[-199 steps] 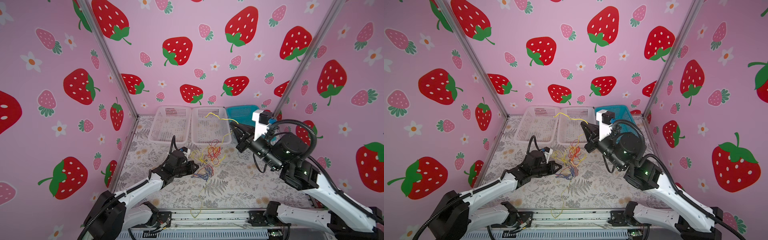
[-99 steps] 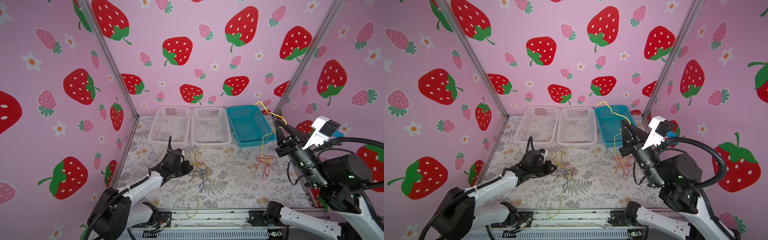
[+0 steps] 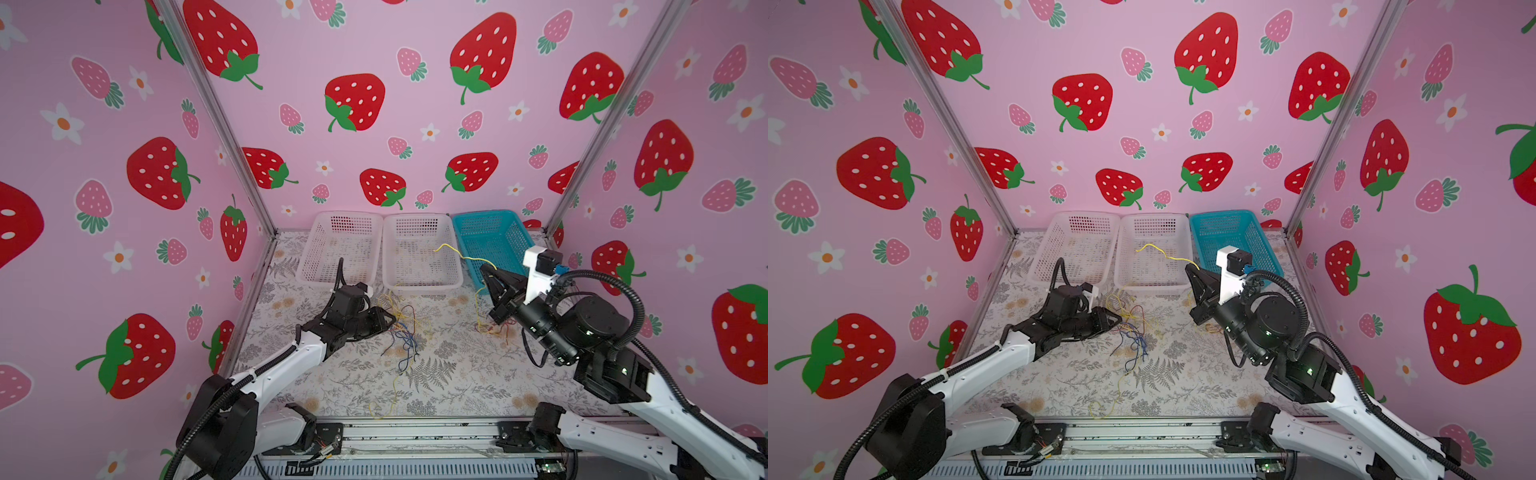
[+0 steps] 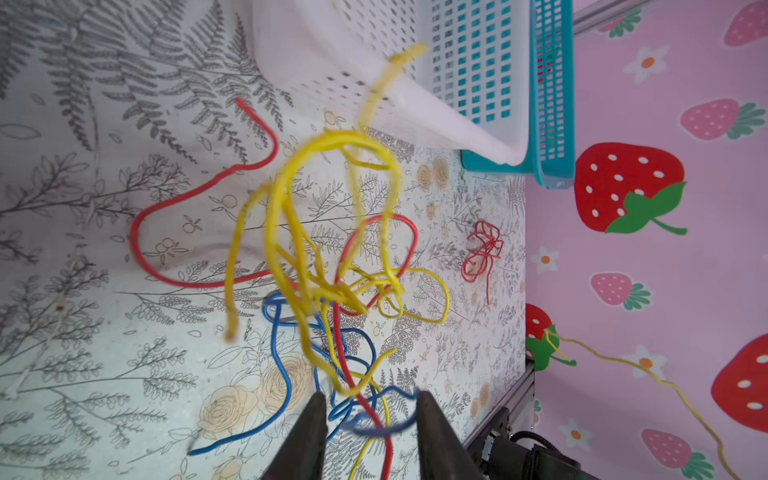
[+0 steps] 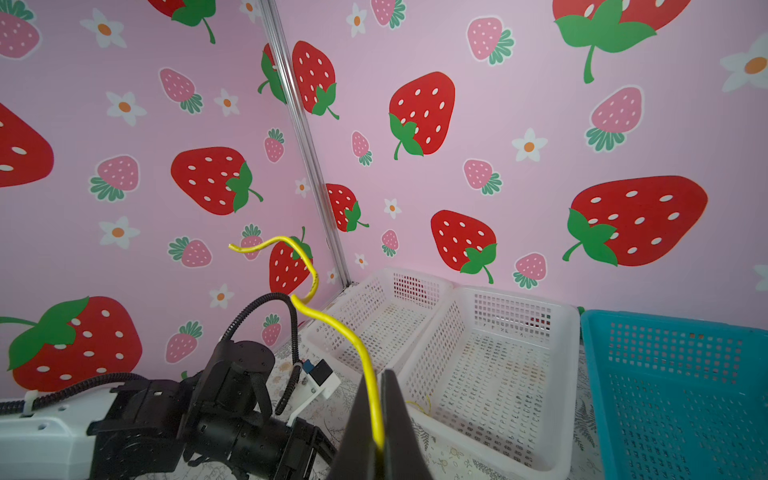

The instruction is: Untangle the cables

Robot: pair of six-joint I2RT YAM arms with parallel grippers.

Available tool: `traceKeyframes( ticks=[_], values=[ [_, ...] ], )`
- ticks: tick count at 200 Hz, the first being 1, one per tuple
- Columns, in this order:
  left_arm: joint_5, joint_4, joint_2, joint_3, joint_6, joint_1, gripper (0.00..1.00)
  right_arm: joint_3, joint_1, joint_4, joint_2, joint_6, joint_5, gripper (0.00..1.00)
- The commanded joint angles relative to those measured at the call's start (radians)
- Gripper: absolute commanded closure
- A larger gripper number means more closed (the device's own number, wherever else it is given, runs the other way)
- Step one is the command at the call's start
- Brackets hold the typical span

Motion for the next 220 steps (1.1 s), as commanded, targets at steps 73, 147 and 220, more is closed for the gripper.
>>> traceKeyframes(
  ticks=[73, 147, 220],
  values=[
    [-0.028, -0.319, -0.061, 0.272, 0.129, -0.008, 0.36, 0.01, -0.069, 0.065, 0.024, 0.0, -0.011, 1.0],
    [-0.469, -0.574, -0.166, 0.439, 0.386, 0.024, 0.05, 0.133, -0.204, 0.068, 0.116, 0.009, -0.173, 1.0],
    [-0.813, -0.253, -0.434, 0.071, 0.489, 0.025, 0.01, 0.317, -0.336, 0.099, 0.297, 0.037, -0.286, 1.0]
  ],
)
